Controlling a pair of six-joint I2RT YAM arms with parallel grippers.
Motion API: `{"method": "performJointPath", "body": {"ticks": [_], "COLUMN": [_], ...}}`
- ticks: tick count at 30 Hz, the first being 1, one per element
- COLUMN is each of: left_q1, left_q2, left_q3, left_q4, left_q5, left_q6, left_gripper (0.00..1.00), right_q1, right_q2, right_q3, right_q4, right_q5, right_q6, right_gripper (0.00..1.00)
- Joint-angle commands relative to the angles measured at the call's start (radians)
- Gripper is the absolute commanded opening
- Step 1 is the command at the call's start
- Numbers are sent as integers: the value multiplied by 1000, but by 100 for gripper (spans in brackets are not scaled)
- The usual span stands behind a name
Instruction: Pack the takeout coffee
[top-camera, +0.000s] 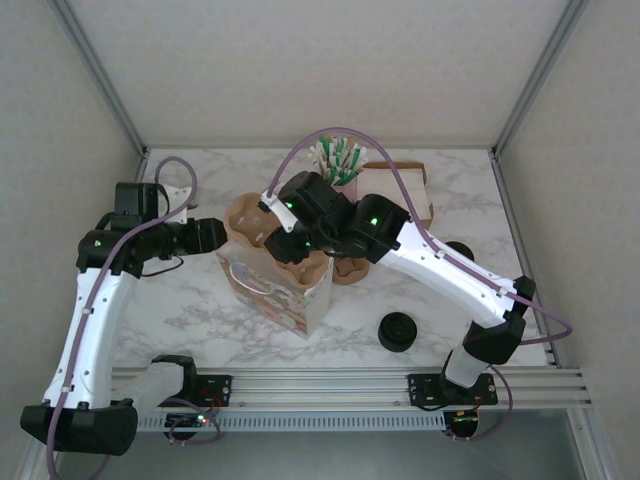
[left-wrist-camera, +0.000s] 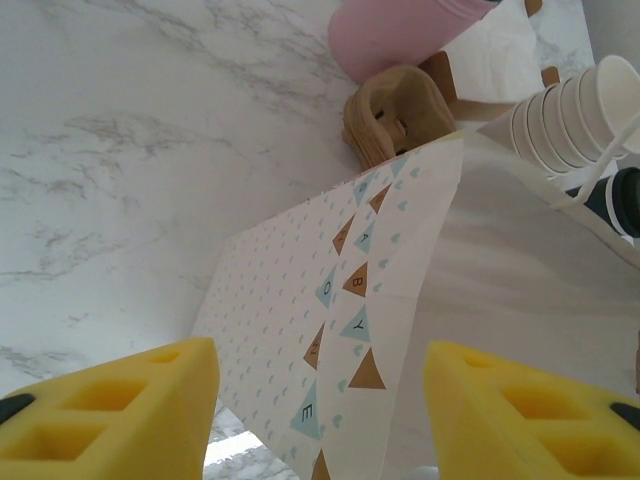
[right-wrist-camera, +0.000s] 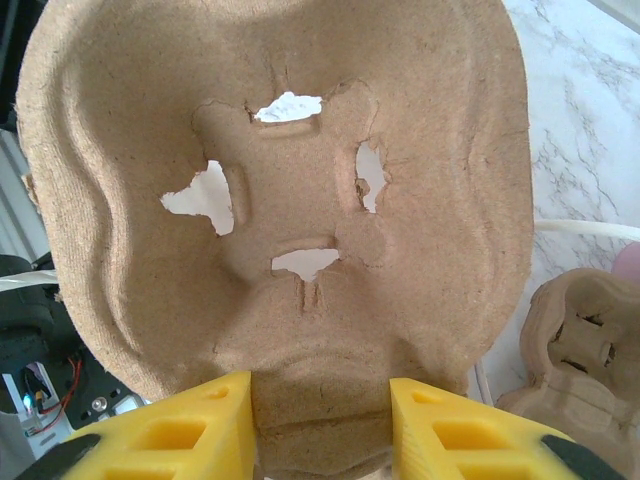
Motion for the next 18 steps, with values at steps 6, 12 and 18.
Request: {"method": "performJointPath", "body": {"ticks": [6,12,18], "left_q1": [-8,-10,-9], "left_q2": [5,13,-20], "left_q3": [-32,-48,-57], "left_q4": [20,26,53], "left_q5": [51,37,21], "left_q6": [-6,-17,-43], "left_gripper": [48,40,31], "right_q1": [7,6,7], "right_q2": [23,29,30], "right_q3": [32,51,61], "right_q4": [17,30,52], "right_q5": [7,11,15], "right_q6": [-18,-13,-1], "right_gripper": [36,36,36]}}
